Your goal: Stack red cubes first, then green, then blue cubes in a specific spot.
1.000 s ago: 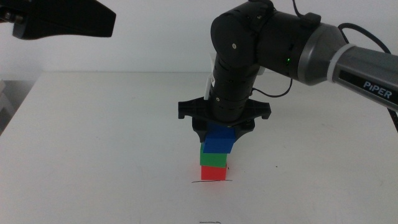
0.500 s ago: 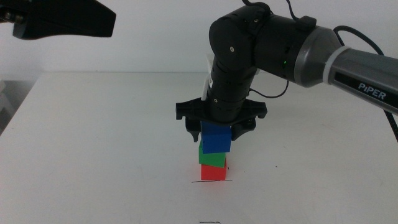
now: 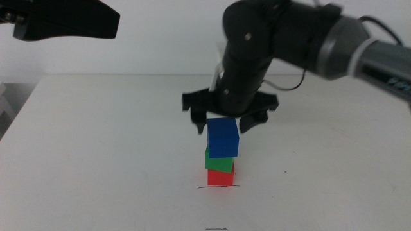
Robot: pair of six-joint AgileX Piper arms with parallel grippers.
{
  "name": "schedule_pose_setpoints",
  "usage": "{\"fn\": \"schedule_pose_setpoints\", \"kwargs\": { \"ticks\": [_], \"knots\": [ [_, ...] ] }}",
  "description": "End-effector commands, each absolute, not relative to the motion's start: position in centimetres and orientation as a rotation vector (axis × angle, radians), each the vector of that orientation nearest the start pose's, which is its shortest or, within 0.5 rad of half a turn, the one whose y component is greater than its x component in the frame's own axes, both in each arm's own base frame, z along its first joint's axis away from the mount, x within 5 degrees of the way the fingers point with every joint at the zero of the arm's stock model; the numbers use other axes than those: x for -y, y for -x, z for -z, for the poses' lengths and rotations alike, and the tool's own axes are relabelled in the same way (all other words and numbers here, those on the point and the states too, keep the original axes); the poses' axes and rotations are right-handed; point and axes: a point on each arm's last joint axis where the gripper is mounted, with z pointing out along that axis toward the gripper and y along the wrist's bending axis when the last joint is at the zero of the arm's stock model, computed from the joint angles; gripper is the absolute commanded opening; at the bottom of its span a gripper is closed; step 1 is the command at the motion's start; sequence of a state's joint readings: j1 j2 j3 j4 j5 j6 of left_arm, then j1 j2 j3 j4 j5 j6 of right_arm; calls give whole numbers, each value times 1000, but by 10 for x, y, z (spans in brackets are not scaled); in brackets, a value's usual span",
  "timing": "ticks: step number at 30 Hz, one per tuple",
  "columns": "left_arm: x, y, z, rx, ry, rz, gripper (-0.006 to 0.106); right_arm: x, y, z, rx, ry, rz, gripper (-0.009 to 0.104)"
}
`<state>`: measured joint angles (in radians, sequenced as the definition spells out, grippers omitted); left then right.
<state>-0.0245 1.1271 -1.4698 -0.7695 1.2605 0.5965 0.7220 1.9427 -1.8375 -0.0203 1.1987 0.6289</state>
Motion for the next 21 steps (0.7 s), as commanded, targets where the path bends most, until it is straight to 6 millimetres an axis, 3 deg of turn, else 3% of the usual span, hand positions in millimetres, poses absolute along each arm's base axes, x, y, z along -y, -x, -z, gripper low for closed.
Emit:
{"fn": "schedule_pose_setpoints", "kwargs": {
  "ticks": [1,7,10,16,21],
  "knots": [
    [68,-176,-490,-1947,-684,690,93,-257,-311,-355,-2690,142,-373,65],
    [68,-176,-490,-1947,-684,690,93,-218,-303,-398,-2577,141,-405,65],
    [68,-176,-490,-1947,-684,690,93,-187,-293,-419,-2482,169,-394,65],
    [68,-176,-490,-1947,-684,690,93,-100,-265,-437,-2269,38,-338,65],
    [68,-176,-490,-1947,-684,690,93,-29,-223,-447,-2134,-111,-186,65]
  ]
}}
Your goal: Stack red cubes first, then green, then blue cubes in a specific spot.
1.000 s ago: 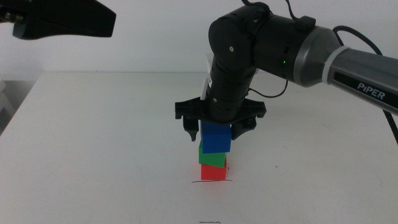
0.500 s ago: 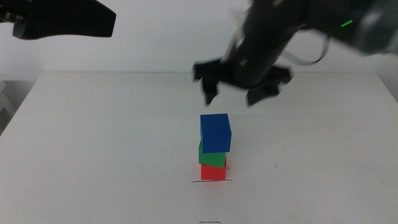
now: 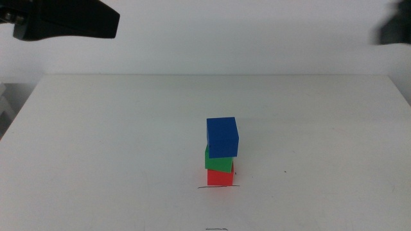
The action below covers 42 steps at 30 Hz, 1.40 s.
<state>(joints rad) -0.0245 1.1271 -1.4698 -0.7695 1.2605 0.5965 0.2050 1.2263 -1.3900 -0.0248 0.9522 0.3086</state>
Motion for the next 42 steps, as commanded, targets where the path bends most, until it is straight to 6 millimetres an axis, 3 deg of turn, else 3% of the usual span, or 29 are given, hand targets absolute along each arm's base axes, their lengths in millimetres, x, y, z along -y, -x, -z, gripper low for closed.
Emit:
{"fn": "schedule_pose_setpoints", "kwargs": {
  "ticks": [1,5,9,20,23,26,31,42],
  "knots": [
    [68,-176,-490,-1947,-684,690,93,-20,-217,-446,-2119,-126,-156,65],
    [68,-176,-490,-1947,-684,690,93,2,-190,-445,-2047,-153,-81,65],
    [68,-176,-490,-1947,-684,690,93,3,-176,-448,-1985,-132,-71,65],
    [66,-179,-492,-1916,-648,666,93,4,-176,-447,-2005,-132,-64,65],
    [59,-185,-500,-1843,-558,543,93,4,-176,-447,-2005,-132,-64,65],
    [41,-189,-507,-1746,-433,281,93,4,-176,-447,-2005,-132,-64,65],
    [13,-194,-498,-1605,-329,-138,93,4,-176,-447,-2005,-132,-64,65],
    [3,-199,-472,-1609,-141,-131,93,4,-176,-447,-2005,-132,-64,65]
  ]
}}
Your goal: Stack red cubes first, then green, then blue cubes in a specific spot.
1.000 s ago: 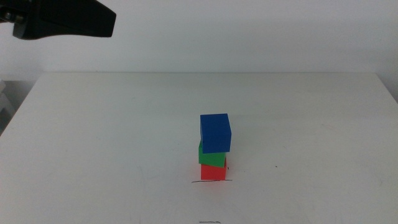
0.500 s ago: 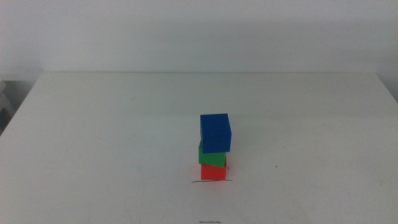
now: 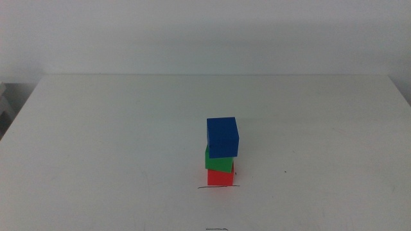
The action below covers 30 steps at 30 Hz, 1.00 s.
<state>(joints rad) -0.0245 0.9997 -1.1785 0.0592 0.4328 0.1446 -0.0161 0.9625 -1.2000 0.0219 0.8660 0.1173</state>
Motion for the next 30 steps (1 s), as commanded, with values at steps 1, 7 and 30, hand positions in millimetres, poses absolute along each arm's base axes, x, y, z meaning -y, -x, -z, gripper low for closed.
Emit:
{"fn": "schedule_pose_setpoints", "kwargs": {
  "ticks": [1,7,30],
  "knots": [
    [3,-199,-472,-1610,-141,-129,93,4,-176,-447,-2005,-132,-64,65],
    [3,-200,-471,-1613,-142,-131,93,4,-176,-447,-2005,-132,-64,65],
    [2,-80,-357,-1619,-105,-55,93,1,-99,-347,-1689,-128,-93,65]
  ]
}}
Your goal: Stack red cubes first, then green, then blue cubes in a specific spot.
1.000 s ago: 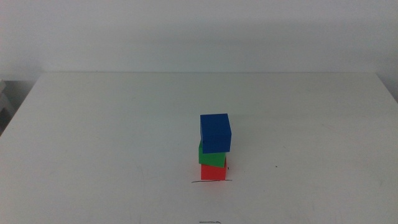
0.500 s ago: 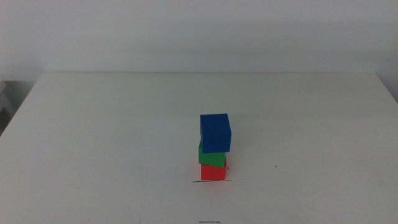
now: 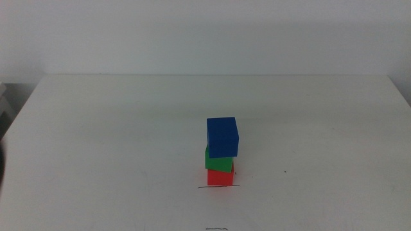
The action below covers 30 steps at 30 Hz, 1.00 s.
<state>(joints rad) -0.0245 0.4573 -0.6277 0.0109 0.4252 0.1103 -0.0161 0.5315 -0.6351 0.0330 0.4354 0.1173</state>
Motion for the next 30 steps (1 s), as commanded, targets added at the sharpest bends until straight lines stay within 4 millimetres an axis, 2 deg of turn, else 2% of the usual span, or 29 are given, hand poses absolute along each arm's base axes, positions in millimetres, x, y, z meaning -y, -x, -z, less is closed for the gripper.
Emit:
{"fn": "schedule_pose_setpoints", "kwargs": {
  "ticks": [1,5,9,11,13,20,28,30],
  "knots": [
    [2,-72,-351,-1596,-103,-55,93,1,-91,-334,-1693,-127,-91,65],
    [2,-55,-317,-1541,-93,-44,93,1,-71,-288,-1710,-117,-71,65],
    [2,-51,-271,-1589,-99,-48,93,1,-61,-253,-1727,-118,-70,65],
    [1,-50,-255,-1610,-104,-55,93,1,-58,-240,-1729,-118,-70,65],
    [1,-49,-243,-1613,-104,-55,93,1,-56,-231,-1727,-118,-70,65],
    [2,-46,-229,-1579,-92,-38,93,1,-54,-205,-1704,-110,-61,65],
    [2,-54,-192,-1630,-93,-38,93,1,-54,-190,-1725,-112,-60,65],
    [2,-54,-189,-1663,-95,-37,93,1,-54,-185,-1738,-116,-65,65]
  ]
}}
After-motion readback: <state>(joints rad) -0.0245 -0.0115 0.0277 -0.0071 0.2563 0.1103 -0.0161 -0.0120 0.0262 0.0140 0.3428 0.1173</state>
